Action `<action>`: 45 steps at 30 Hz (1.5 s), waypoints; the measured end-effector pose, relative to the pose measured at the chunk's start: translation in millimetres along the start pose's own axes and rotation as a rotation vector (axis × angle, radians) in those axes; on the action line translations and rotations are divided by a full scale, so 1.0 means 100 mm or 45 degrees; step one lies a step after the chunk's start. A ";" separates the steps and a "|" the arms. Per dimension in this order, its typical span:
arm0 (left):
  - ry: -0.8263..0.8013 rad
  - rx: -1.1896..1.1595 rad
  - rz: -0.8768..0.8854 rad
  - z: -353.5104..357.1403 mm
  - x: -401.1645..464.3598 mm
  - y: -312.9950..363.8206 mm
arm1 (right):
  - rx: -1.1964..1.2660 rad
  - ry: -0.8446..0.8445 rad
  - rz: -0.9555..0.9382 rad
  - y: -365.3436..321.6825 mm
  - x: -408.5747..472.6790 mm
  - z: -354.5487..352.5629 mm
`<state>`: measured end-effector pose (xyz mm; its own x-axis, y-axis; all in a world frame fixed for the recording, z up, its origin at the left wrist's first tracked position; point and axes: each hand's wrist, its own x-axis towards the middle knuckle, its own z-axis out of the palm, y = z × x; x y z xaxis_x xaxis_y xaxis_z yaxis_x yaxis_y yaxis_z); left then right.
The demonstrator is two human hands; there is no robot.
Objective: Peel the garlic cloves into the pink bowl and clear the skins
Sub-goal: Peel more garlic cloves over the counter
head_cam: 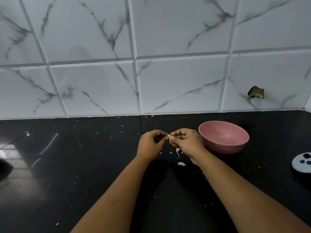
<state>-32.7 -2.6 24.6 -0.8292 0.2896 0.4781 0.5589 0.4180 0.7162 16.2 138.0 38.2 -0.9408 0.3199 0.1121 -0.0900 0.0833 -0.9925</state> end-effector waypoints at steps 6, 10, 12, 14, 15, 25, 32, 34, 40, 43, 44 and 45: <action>0.041 -0.065 -0.032 0.08 -0.01 0.03 | -0.111 0.057 -0.057 0.03 0.02 0.02; 0.094 -0.147 -0.077 0.08 -0.01 0.02 | -0.108 0.031 -0.078 0.05 0.00 0.03; 0.104 -0.193 -0.114 0.07 0.00 0.03 | -0.108 0.035 -0.095 0.05 -0.01 0.04; 0.099 -0.250 -0.154 0.08 0.00 0.02 | -0.108 0.047 -0.111 0.05 -0.01 0.04; 0.087 -0.275 -0.168 0.08 0.01 0.02 | -0.111 0.054 -0.119 0.05 -0.02 0.05; 0.031 -0.404 -0.236 0.06 0.02 0.04 | -0.131 0.049 -0.185 0.09 0.01 0.07; 0.023 -0.377 -0.221 0.05 0.02 -0.01 | -0.150 0.034 -0.229 0.12 0.01 0.06; 0.017 -0.337 -0.208 0.05 0.02 -0.01 | -0.174 0.038 -0.227 0.14 0.01 0.07; -0.068 -0.255 -0.202 0.07 0.03 -0.05 | -0.218 0.045 -0.223 0.19 0.03 0.09; -0.089 -0.241 -0.220 0.09 0.03 -0.06 | -0.216 0.053 -0.225 0.20 0.02 0.11; -0.097 -0.230 -0.225 0.10 0.03 -0.06 | -0.216 0.061 -0.224 0.20 0.03 0.11; -0.105 -0.219 -0.229 0.11 0.03 -0.06 | -0.218 0.071 -0.221 0.20 0.03 0.12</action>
<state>-38.4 5.3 16.2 -0.9077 0.2958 0.2976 0.3874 0.3187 0.8651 7.4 129.4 17.8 -0.8961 0.3384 0.2873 -0.1872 0.2989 -0.9357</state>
